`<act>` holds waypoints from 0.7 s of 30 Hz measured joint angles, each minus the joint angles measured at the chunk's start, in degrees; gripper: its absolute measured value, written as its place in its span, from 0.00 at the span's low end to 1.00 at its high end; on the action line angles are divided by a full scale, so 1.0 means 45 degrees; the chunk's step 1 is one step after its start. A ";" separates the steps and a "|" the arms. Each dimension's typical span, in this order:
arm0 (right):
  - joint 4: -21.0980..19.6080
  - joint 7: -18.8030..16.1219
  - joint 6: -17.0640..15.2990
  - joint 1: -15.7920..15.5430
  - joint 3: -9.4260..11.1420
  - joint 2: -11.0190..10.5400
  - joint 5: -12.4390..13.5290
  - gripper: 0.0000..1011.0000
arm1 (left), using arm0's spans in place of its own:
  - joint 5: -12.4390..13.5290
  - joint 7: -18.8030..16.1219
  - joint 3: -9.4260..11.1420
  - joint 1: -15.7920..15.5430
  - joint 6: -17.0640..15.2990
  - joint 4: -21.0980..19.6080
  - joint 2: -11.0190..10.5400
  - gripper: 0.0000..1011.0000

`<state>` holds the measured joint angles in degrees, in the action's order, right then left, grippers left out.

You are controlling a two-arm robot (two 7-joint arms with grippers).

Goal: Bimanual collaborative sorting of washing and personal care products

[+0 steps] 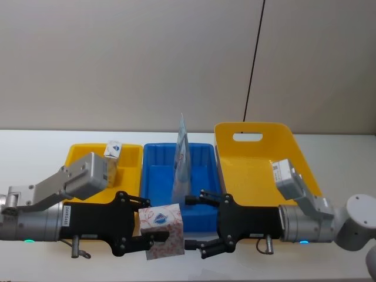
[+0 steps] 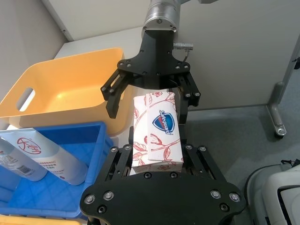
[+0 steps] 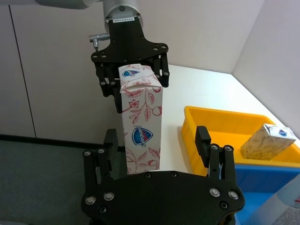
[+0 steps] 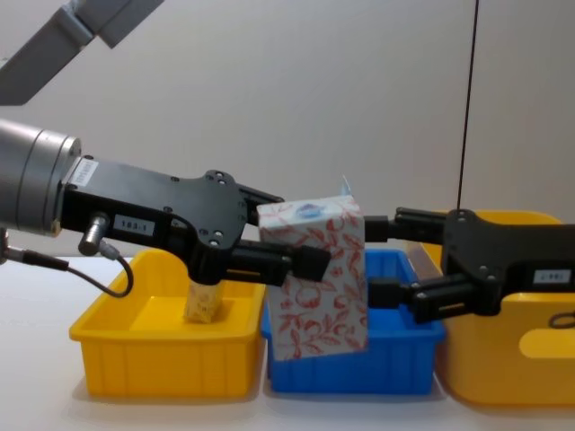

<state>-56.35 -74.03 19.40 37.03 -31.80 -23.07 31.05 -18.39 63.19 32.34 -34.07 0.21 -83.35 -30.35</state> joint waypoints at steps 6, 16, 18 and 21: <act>0.0135 -0.0057 -0.0009 0.0113 -0.0183 0.0107 -0.0041 0.99 | 0.0000 0.0000 0.0000 0.0001 0.0000 0.0000 0.0000 0.40; 0.0405 -0.0002 -0.0119 0.0266 -0.0463 0.0322 -0.0137 0.99 | 0.0000 0.0000 0.0000 0.0000 0.0000 0.0000 0.0000 0.40; 0.0464 0.0092 -0.0128 0.0283 -0.0518 0.0381 -0.0171 0.99 | 0.0000 0.0000 0.0000 0.0000 0.0001 0.0000 -0.0001 0.40; 0.0538 0.0237 -0.0136 0.0302 -0.0594 0.0468 -0.0227 0.99 | 0.0000 0.0000 0.0000 0.0000 0.0000 0.0000 -0.0001 0.40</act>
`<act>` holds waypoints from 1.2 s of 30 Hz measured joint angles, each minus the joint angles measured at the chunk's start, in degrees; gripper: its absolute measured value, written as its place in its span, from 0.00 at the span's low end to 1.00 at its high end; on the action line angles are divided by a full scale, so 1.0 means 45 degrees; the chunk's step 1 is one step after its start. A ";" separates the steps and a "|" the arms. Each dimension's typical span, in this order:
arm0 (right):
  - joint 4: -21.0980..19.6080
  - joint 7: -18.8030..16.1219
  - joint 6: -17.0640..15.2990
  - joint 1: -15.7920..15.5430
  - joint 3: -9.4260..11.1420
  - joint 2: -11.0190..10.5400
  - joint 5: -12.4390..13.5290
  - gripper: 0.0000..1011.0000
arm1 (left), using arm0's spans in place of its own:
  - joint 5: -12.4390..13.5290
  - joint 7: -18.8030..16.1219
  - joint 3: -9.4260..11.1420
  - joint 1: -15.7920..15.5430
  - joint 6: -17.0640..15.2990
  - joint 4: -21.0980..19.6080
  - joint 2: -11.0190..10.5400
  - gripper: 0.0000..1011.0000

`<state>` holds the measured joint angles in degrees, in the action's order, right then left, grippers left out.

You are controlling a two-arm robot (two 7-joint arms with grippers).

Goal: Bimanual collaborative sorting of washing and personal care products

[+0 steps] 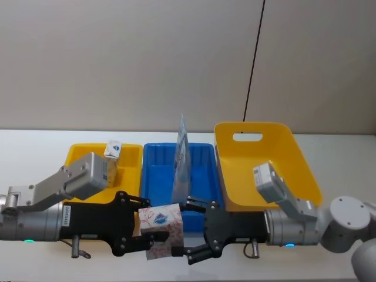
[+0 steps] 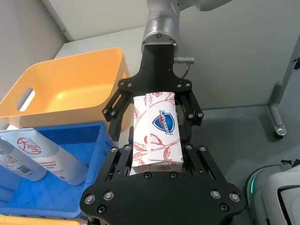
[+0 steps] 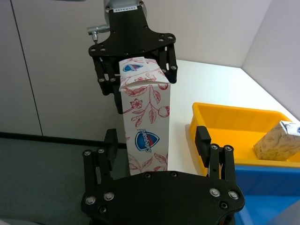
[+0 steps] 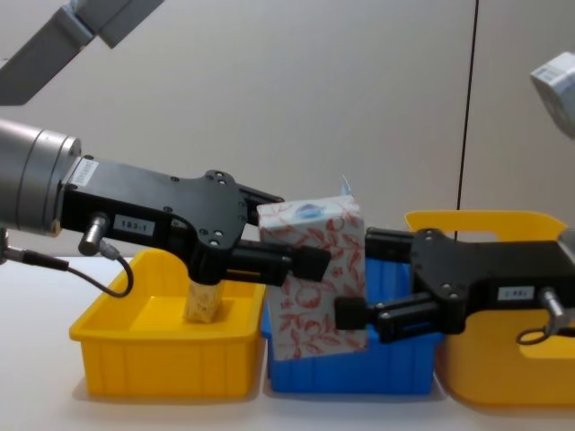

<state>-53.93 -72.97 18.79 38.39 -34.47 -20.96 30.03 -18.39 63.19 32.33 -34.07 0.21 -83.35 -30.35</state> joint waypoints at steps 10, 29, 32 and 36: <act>0.0186 0.0406 -0.0058 0.0038 -0.0299 0.0291 -0.0194 0.99 | 0.0000 0.0000 0.0000 0.0000 0.0000 0.0000 0.0001 0.40; 0.0213 0.0875 0.0058 0.0084 -0.0700 0.0555 -0.0424 0.63 | 0.0000 0.0000 -0.0001 0.0000 0.0000 0.0001 0.0000 0.40; 0.0142 0.0973 0.0058 0.0074 -0.0720 0.0556 -0.0432 0.54 | 0.0000 -0.0005 -0.0001 0.0000 0.0000 0.0001 0.0001 0.40; 0.0016 0.1079 0.0045 0.0018 -0.0742 0.0526 -0.0435 0.43 | -0.0001 -0.0006 -0.0005 -0.0001 0.0000 0.0000 0.0000 0.39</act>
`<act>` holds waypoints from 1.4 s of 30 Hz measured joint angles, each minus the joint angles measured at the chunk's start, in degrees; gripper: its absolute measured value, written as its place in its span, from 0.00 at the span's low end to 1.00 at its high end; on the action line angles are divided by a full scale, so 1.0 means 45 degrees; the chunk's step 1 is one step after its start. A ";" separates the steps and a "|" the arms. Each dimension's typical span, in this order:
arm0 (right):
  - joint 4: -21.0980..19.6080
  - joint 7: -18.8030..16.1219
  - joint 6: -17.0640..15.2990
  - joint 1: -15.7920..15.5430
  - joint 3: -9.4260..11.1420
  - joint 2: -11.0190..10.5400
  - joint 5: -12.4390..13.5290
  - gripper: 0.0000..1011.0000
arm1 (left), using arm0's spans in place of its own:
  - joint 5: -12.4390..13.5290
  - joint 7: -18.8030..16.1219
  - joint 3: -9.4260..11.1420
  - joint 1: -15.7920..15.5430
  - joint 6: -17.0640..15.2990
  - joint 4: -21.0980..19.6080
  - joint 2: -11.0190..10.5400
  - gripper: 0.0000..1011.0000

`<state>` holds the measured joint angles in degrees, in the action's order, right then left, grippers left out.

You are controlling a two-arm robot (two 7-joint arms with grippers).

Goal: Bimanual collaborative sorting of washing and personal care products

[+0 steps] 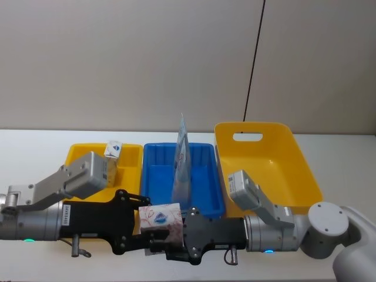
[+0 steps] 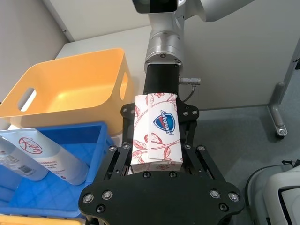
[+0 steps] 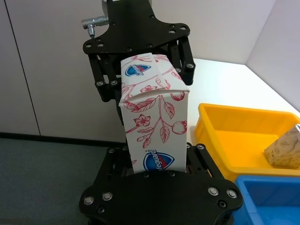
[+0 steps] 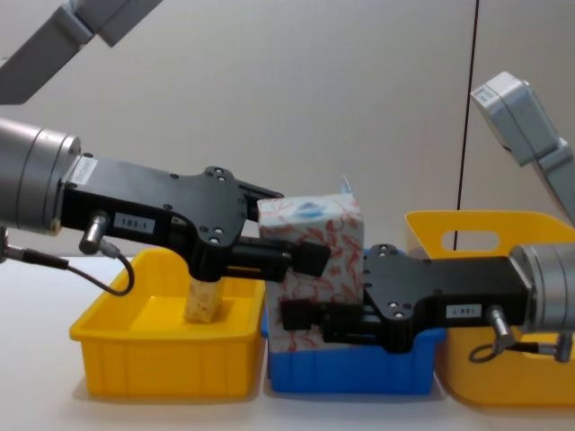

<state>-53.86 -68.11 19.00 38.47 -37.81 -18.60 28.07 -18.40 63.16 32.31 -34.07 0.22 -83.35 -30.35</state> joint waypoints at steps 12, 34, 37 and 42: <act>-0.0888 0.0278 -0.0201 -0.0300 -0.0004 -0.0247 0.0246 0.37 | -0.0002 0.0009 0.0020 0.0002 0.0002 -0.0004 0.0004 0.48; -0.2815 0.0829 -0.0746 -0.0980 0.0174 -0.1325 0.0606 0.37 | 0.0019 0.0014 0.0012 0.0004 -0.0011 0.0011 -0.0007 0.99; -0.3083 0.1005 -0.0822 -0.1138 0.0257 -0.1571 0.0626 0.37 | 0.0019 0.0013 0.0012 0.0003 -0.0011 0.0010 -0.0004 0.99; -0.3576 0.1366 -0.0943 -0.1468 0.0445 -0.2044 0.0705 0.37 | 0.0019 0.0011 0.0009 0.0001 -0.0011 0.0010 0.0000 0.99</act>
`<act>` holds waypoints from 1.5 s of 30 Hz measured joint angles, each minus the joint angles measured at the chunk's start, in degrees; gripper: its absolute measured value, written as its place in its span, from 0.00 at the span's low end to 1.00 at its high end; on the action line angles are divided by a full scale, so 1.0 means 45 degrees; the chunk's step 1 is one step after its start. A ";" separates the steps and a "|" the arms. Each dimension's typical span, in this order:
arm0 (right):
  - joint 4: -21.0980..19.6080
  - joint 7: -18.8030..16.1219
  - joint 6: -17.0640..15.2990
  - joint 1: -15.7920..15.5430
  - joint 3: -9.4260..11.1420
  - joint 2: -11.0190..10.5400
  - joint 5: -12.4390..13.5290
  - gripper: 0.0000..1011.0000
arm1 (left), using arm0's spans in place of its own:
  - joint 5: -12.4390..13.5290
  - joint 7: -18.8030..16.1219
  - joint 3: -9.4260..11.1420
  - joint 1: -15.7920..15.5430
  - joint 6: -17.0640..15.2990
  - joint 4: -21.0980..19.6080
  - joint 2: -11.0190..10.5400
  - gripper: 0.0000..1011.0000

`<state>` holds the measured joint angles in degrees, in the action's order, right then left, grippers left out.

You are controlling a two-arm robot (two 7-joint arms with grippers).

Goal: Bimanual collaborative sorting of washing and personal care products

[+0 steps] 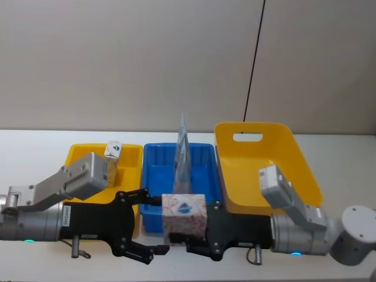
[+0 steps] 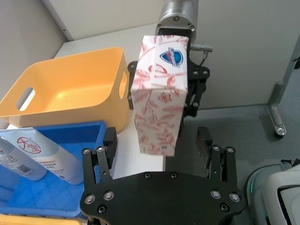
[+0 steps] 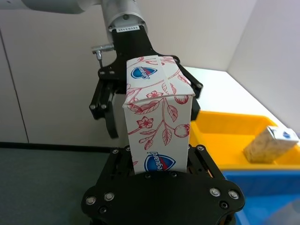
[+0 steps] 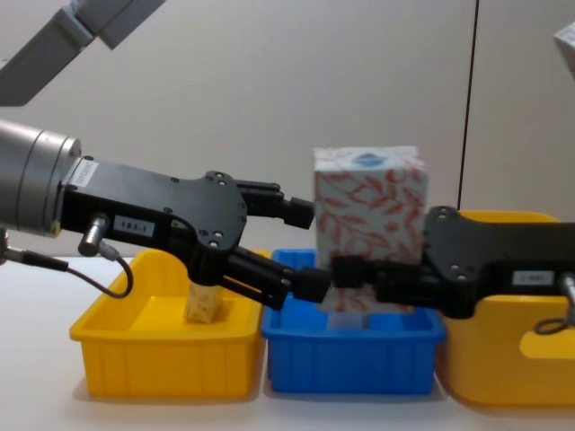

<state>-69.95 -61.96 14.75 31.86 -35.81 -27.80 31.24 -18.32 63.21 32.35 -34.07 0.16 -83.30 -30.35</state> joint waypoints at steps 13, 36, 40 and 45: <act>-0.1127 0.0914 -0.0206 -0.0971 0.0569 -0.1224 0.0282 0.37 | -0.0006 -0.0006 -0.0004 0.0000 0.0004 -0.0011 0.0000 0.99; -0.2136 0.4013 -0.0594 -0.2348 0.2057 -0.2157 0.0231 0.37 | -0.0018 -0.0006 -0.0004 0.0000 0.0011 -0.0009 0.0000 0.99; -0.2114 0.4623 -0.0735 -0.2406 0.2233 -0.2104 0.0074 0.37 | -0.0019 -0.0006 -0.0004 0.0000 0.0011 -0.0009 0.0000 0.99; -0.2000 0.5391 -0.0939 -0.2435 0.2422 -0.1970 -0.0172 0.37 | -0.0019 -0.0006 -0.0004 0.0000 0.0011 -0.0010 0.0000 0.99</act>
<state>-78.95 -37.71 10.53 20.90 -24.91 -36.66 30.47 -18.40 63.19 32.34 -34.07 0.22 -83.35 -30.35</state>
